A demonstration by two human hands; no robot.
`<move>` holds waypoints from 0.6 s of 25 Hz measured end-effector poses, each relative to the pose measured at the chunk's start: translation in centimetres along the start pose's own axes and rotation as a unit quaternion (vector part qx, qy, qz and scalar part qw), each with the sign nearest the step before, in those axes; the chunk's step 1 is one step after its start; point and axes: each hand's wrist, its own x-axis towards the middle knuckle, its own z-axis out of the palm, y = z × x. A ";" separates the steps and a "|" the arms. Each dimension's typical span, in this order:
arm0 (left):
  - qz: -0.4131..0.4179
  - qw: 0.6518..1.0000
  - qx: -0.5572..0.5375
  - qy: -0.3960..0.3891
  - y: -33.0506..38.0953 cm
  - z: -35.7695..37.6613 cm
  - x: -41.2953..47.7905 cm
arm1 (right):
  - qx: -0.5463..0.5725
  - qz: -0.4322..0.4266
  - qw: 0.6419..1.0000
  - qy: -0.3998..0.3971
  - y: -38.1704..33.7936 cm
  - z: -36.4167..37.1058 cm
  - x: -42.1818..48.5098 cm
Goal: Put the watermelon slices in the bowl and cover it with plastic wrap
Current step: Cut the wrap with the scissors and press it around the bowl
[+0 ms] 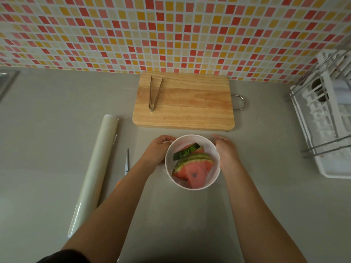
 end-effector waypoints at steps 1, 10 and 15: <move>-0.002 1.000 0.022 -0.001 0.0 -0.1 0.0 | 0.018 0.021 1.000 0.003 0.1 0.0 0.0; 0.034 0.993 0.086 0.067 -0.6 0.0 0.3 | 0.024 -0.253 0.927 0.274 0.8 -2.0 -2.6; 0.039 0.990 0.089 0.101 -0.9 0.3 0.6 | -0.032 -0.479 0.869 -0.118 4.5 -2.1 -4.7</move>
